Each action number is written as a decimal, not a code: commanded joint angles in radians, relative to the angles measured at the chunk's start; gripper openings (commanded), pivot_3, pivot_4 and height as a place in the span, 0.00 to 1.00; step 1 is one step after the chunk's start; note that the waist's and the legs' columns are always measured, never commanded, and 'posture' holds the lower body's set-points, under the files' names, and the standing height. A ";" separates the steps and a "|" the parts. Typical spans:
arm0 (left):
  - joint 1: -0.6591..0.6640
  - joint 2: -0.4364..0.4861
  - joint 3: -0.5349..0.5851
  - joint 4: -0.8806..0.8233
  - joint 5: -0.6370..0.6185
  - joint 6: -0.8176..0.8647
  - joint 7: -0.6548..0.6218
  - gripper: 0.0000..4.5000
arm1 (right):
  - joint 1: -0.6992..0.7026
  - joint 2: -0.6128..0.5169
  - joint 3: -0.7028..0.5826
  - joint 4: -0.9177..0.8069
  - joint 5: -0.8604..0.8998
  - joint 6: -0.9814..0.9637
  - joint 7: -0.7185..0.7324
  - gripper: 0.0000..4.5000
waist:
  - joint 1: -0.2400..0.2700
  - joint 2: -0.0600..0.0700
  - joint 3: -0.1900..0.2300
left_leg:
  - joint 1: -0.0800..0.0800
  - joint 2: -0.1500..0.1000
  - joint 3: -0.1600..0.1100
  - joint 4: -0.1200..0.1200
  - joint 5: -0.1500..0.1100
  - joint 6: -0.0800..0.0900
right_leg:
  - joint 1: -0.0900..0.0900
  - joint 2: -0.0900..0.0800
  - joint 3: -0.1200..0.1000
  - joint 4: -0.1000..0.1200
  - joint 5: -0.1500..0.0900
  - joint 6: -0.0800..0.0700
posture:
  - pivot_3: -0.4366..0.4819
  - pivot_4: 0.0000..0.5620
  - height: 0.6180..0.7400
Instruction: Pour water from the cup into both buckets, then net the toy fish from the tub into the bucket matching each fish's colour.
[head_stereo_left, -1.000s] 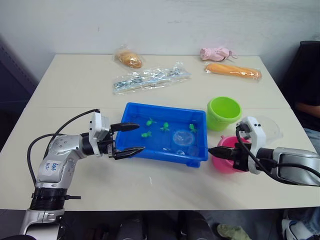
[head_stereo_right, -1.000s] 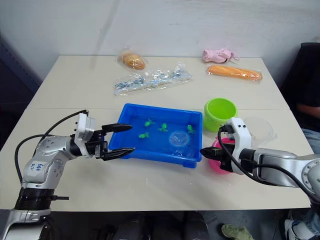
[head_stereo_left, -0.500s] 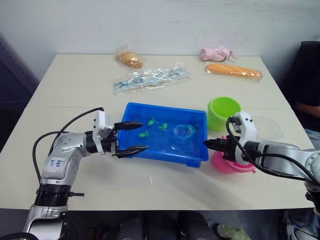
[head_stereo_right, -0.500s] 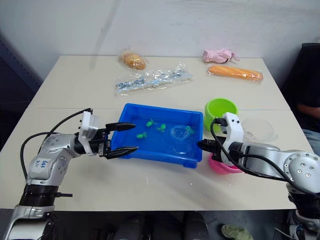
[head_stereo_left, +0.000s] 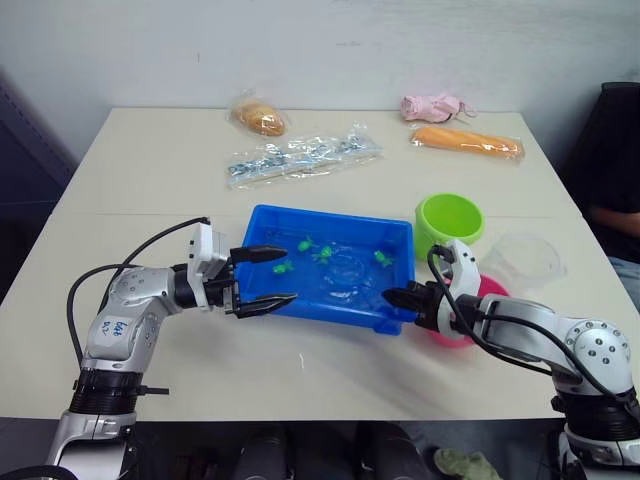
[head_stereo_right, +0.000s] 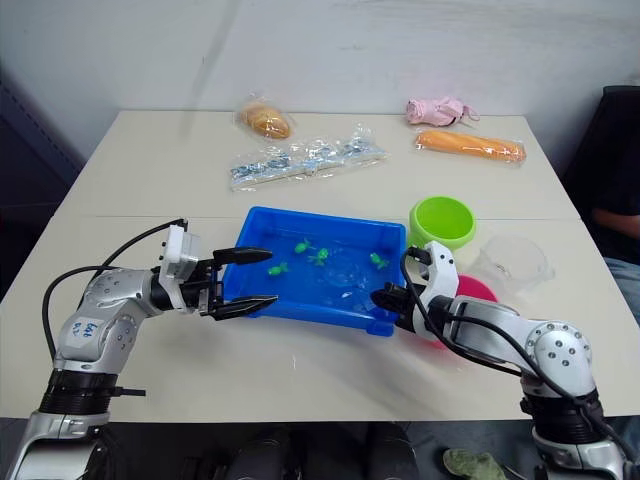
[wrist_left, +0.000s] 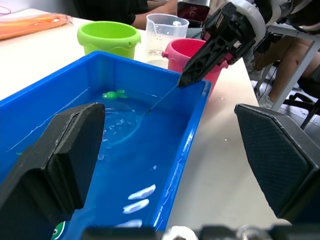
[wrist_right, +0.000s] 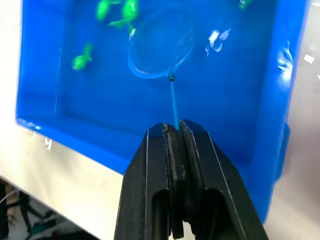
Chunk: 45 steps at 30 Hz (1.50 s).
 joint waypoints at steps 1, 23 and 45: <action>0.003 0.004 0.006 -0.038 -0.013 -0.005 0.002 0.99 | 0.009 -0.003 -0.055 -0.049 0.018 -0.025 -0.057 0.00 | 0.000 0.000 0.000 | 0.000 0.000 0.000 0.000 0.000 0.000 | 0.000 0.000 0.000 0.000 0.000 0.000 | 0.48 0.27 1.00; -0.018 -0.007 -0.008 -0.021 -0.010 -0.010 -0.005 0.99 | -0.063 -0.073 -0.049 -0.024 0.018 0.003 -0.148 0.00 | 0.000 0.000 0.000 | 0.000 0.000 0.000 0.000 0.000 0.000 | 0.000 0.000 0.000 0.000 0.000 0.000 | 0.48 0.27 1.00; -0.027 -0.006 -0.006 -0.007 -0.006 -0.022 -0.004 0.99 | -0.112 -0.317 0.082 -0.081 -0.033 0.018 0.111 0.00 | 0.001 0.000 0.000 | 0.000 0.000 0.000 0.000 0.000 0.000 | 0.000 0.000 0.000 -0.001 0.000 0.000 | 0.48 0.27 1.00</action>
